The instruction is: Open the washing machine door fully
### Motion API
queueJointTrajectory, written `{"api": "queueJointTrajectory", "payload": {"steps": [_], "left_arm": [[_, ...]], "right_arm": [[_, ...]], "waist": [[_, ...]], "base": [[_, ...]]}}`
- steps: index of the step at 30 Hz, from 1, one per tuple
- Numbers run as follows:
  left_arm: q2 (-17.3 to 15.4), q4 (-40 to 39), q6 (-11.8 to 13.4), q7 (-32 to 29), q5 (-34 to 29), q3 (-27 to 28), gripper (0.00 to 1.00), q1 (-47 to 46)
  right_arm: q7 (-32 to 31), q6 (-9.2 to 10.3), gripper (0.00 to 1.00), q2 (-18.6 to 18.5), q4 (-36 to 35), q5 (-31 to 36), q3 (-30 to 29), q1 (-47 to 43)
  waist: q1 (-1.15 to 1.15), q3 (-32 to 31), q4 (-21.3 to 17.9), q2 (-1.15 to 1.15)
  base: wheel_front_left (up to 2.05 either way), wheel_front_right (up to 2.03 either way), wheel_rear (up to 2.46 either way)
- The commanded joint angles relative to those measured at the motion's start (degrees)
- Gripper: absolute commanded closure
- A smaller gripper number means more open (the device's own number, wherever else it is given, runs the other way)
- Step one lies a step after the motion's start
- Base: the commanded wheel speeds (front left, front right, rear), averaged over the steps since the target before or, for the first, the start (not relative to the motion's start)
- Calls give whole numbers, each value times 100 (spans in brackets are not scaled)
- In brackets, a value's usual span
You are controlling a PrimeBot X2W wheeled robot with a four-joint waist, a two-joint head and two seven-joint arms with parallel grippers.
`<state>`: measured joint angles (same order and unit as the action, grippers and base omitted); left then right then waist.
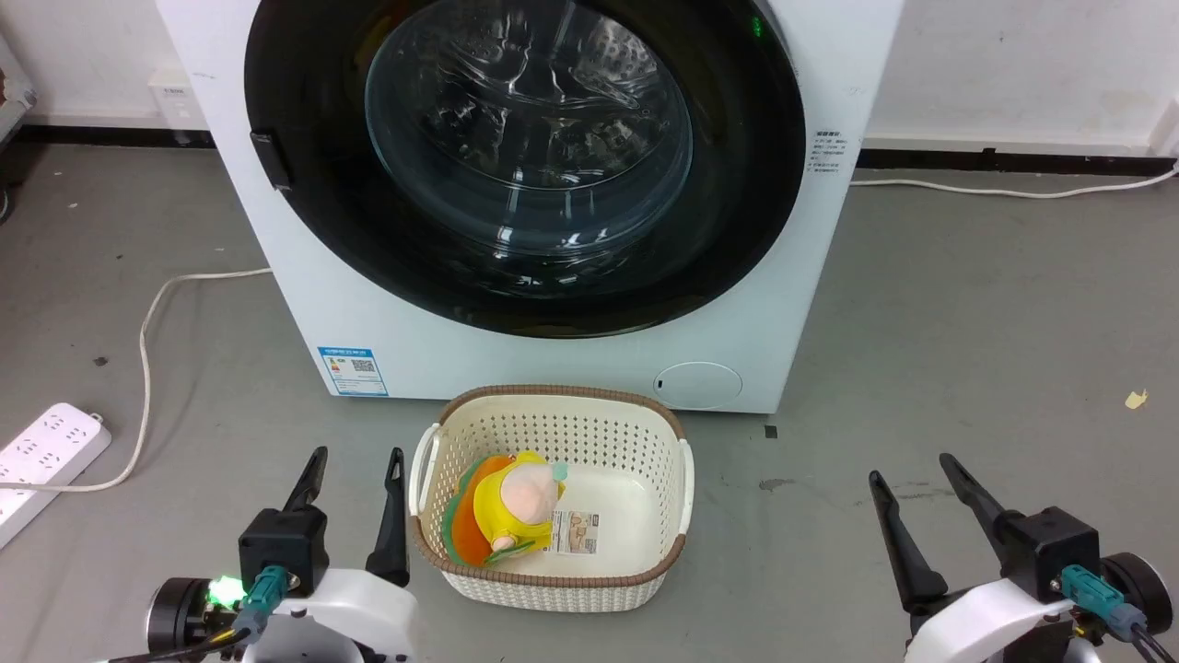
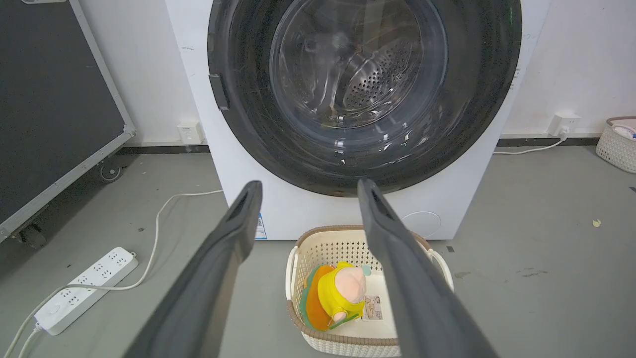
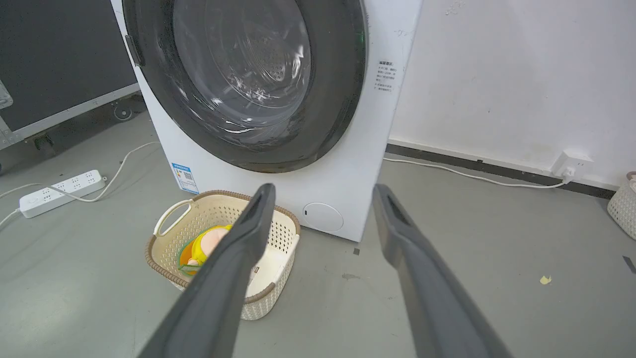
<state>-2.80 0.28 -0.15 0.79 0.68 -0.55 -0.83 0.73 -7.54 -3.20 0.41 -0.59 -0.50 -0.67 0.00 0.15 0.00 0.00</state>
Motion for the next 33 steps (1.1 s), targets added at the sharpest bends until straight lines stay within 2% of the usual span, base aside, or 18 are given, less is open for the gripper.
{"api": "queueJointTrajectory", "payload": {"steps": [1, 16, 26, 27, 28, 29, 33], "left_arm": [[-1, 6, 26, 92, 13, -11, 0, 12], [-2, -55, 62, 271, 55, -135, 0, -145], [-3, -156, 107, 403, 78, -188, 0, -340], [-3, -168, 113, 427, 86, -206, 0, -381], [-3, -168, 113, 427, 86, -206, 0, -381], [-3, -172, 116, 439, 90, -218, 0, -401], [-3, -179, 135, 487, 108, -272, 0, -475]], "right_arm": [[98, 1, 0, 4, -14, -72, -32, 33], [239, 1, 0, -91, 21, -252, -35, 473], [59, 2, 0, -280, 40, -773, -12, 1271], [2, 2, 36, -225, 60, -1003, -104, 1457], [2, 2, 36, -225, 60, -1003, -104, 1457], [-29, 2, 98, -212, 63, -1100, -149, 1554], [-160, 2, 100, -156, 109, -1446, -332, 1927]], "waist": [[0, 26, 9, 0], [0, 391, 100, 0], [0, 839, 187, 0], [0, 912, 208, 0], [0, 912, 208, 0], [0, 948, 220, 0], [0, 1067, 270, 0]], "base": [[0, 0, 0], [0, 0, 0], [0, 0, 0], [0, 0, 0], [0, 0, 0], [0, 0, 0], [0, 0, 0]]}}
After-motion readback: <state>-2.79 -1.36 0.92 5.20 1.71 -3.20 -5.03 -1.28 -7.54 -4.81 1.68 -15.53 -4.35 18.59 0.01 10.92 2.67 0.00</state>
